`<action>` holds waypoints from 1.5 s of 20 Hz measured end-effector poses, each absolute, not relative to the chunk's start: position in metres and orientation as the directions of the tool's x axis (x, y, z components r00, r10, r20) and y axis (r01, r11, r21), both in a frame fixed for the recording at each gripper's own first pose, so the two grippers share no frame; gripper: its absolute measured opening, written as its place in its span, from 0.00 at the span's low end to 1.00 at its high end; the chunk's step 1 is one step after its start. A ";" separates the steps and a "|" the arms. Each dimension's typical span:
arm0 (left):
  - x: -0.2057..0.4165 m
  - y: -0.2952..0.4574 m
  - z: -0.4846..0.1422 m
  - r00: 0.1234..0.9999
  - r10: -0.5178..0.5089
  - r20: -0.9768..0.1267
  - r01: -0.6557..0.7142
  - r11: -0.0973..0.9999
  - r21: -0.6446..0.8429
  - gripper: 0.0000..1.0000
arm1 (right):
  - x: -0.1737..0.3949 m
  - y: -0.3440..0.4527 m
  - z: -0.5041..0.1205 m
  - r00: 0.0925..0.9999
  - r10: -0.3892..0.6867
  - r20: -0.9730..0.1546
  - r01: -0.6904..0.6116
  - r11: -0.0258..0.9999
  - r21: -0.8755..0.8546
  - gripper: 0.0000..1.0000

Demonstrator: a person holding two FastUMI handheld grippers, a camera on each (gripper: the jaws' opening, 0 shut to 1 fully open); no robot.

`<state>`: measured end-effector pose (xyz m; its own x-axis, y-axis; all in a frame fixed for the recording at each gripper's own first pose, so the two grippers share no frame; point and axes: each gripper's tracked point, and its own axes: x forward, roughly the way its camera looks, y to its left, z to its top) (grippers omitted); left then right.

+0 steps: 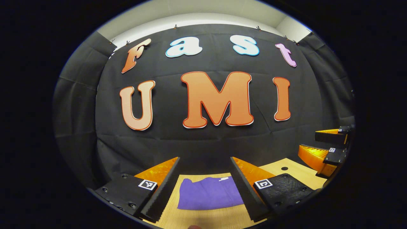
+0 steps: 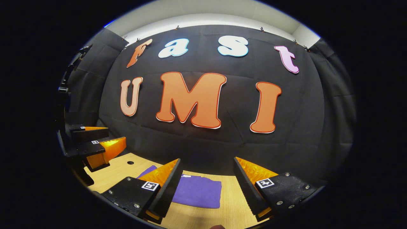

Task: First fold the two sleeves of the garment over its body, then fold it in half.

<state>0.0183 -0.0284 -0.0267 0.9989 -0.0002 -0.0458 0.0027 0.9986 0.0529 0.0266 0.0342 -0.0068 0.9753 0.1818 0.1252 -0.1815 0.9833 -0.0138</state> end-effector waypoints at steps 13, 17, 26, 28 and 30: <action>-0.015 -0.030 -0.010 0.999 0.010 -0.032 -0.008 0.998 0.057 0.96 | -0.009 0.016 -0.007 0.982 0.142 0.124 -0.143 0.990 0.004 0.95; -0.037 -0.026 -0.003 1.000 -0.019 -0.017 0.021 0.996 0.091 0.96 | -0.031 0.014 -0.005 0.985 0.123 0.117 -0.124 0.992 0.002 0.95; -0.087 -0.034 -0.014 0.998 -0.061 -0.032 0.063 0.995 0.081 1.00 | -0.071 0.004 -0.005 0.989 0.103 0.106 -0.104 0.995 0.001 0.95; -0.092 -0.035 -0.010 0.998 -0.064 -0.022 0.065 0.995 0.081 0.96 | -0.077 0.001 -0.001 0.989 0.097 0.111 -0.099 0.995 0.009 0.95; -0.094 -0.035 -0.005 0.998 -0.068 -0.017 0.069 0.994 0.080 0.96 | -0.079 -0.001 0.001 0.989 0.094 0.115 -0.096 0.995 0.011 0.95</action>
<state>-0.0939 -0.0354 -0.0049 0.9976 -0.0676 -0.0169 0.0688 0.9944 0.0798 -0.0790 -0.0007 0.0009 0.9889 0.0943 0.1150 -0.0962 0.9953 0.0110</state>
